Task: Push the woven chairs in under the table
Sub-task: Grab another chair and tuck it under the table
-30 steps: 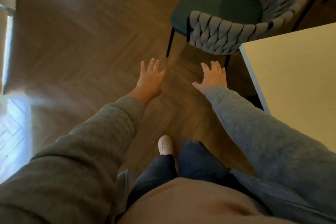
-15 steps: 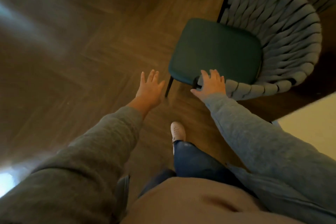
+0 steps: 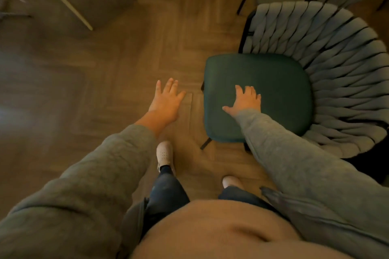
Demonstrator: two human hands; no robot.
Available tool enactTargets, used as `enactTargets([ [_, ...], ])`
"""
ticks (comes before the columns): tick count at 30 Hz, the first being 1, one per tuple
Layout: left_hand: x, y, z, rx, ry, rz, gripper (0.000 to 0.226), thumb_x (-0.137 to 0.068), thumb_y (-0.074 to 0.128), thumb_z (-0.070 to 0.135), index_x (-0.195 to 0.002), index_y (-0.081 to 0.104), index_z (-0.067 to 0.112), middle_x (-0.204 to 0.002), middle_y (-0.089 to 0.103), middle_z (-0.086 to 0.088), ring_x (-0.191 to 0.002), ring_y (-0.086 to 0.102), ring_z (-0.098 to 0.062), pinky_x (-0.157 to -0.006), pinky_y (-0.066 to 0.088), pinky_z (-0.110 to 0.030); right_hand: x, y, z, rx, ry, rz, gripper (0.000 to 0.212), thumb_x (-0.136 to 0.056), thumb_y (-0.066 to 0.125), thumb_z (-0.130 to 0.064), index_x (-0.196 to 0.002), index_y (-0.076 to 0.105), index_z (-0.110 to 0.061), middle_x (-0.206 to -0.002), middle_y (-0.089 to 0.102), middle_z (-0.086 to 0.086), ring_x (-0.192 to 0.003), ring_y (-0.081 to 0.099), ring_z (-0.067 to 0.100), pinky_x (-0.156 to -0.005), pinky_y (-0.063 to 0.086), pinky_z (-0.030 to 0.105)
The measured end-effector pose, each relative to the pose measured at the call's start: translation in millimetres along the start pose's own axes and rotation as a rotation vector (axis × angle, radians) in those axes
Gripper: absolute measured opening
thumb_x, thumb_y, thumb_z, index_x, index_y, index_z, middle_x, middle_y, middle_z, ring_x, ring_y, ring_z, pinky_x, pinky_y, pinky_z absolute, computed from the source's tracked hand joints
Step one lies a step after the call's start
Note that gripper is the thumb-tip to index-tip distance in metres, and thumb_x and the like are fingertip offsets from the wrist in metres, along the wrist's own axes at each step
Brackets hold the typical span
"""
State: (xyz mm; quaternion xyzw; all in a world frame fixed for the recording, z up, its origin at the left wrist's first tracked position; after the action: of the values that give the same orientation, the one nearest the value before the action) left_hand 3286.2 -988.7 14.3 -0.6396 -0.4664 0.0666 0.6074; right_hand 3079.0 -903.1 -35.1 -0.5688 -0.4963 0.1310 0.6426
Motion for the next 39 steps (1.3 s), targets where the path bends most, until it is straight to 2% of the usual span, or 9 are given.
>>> enactTargets([
  [4, -57, -14, -69, -0.114, 0.127, 0.044, 0.073, -0.092, 0.057, 0.034, -0.153, 0.018, 0.022, -0.161, 0.001, -0.014, -0.148, -0.004, -0.033, -0.116, 0.001, -0.058, -36, -10, -36, -0.149, 0.215, 0.047, 0.093, -0.085, 0.063, -0.057, -0.154, 0.013, -0.019, -0.159, 0.015, 0.015, -0.149, 0.008, 0.030, -0.120, 0.011, 0.049],
  [8, -111, -27, -117, -0.227, 0.254, 0.040, 0.073, -0.093, 0.055, 0.032, -0.154, 0.015, 0.022, -0.161, -0.002, -0.012, -0.148, -0.005, -0.034, -0.116, 0.000, -0.059, -52, -11, -75, -0.267, 0.348, 0.050, 0.095, -0.085, 0.062, -0.058, -0.154, 0.010, -0.018, -0.159, 0.015, 0.014, -0.148, 0.008, 0.029, -0.119, 0.011, 0.048],
  [16, -213, -55, -122, -0.345, 0.482, 0.042, 0.072, -0.094, 0.053, 0.030, -0.154, 0.014, 0.022, -0.161, -0.003, -0.013, -0.148, -0.007, -0.033, -0.116, 0.000, -0.060, -98, -20, -74, -0.511, 0.644, 0.060, 0.098, -0.083, 0.065, -0.057, -0.155, 0.010, -0.018, -0.159, 0.016, 0.014, -0.148, 0.010, 0.031, -0.119, 0.014, 0.048],
  [23, -333, -125, -73, -0.391, 0.642, 0.128, 0.071, -0.093, 0.053, 0.021, -0.154, 0.015, 0.020, -0.161, -0.002, -0.013, -0.148, -0.006, -0.032, -0.115, -0.001, -0.058, -180, -50, -23, -0.696, 0.834, 0.109, 0.102, -0.081, 0.064, -0.063, -0.155, 0.008, -0.019, -0.158, 0.017, 0.015, -0.147, 0.015, 0.031, -0.118, 0.018, 0.049],
  [29, -432, -215, 2, -0.533, 0.816, 0.254, 0.069, -0.095, 0.049, 0.016, -0.154, 0.015, 0.020, -0.161, 0.000, -0.014, -0.148, -0.005, -0.033, -0.115, 0.000, -0.059, -236, -97, 37, -0.891, 0.955, 0.170, 0.105, -0.079, 0.064, -0.065, -0.155, 0.008, -0.021, -0.159, 0.017, 0.014, -0.146, 0.018, 0.031, -0.116, 0.023, 0.048],
  [32, -464, -253, 50, -0.615, 0.949, 0.297, 0.064, -0.098, 0.041, 0.011, -0.154, 0.011, 0.019, -0.161, -0.001, -0.015, -0.148, -0.004, -0.034, -0.115, 0.001, -0.058, -254, -113, 67, -1.097, 1.022, 0.243, 0.108, -0.076, 0.068, -0.064, -0.156, 0.009, -0.021, -0.159, 0.016, 0.012, -0.145, 0.021, 0.031, -0.114, 0.028, 0.049],
  [36, -499, -293, 118, -0.800, 1.125, 0.420, 0.084, -0.094, 0.053, 0.010, -0.154, -0.004, 0.019, -0.160, -0.011, -0.014, -0.148, -0.009, -0.034, -0.117, 0.003, -0.058, -283, -128, 90, -1.389, 1.003, 0.290, 0.114, -0.075, 0.073, -0.059, -0.156, 0.002, -0.022, -0.162, 0.005, 0.008, -0.148, 0.013, 0.029, -0.117, 0.024, 0.048],
  [39, -512, -316, 178, -0.892, 1.313, 0.500, 0.085, -0.094, 0.052, 0.009, -0.154, -0.007, 0.018, -0.160, -0.014, -0.015, -0.147, -0.010, -0.034, -0.117, 0.003, -0.057, -308, -140, 103, -1.571, 0.997, 0.353, 0.119, -0.074, 0.076, -0.055, -0.156, -0.003, -0.020, -0.163, 0.003, 0.006, -0.148, 0.014, 0.029, -0.116, 0.024, 0.045],
])
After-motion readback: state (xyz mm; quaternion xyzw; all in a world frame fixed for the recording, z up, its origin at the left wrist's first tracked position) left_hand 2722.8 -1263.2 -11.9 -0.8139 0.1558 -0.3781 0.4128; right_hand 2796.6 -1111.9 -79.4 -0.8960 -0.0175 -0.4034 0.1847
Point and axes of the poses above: each hand's wrist, its own x-axis away from the middle knuckle, its own y-axis out of the palm, z = x × y, the point moved 5 cm from there along -x, towards the middle knuckle
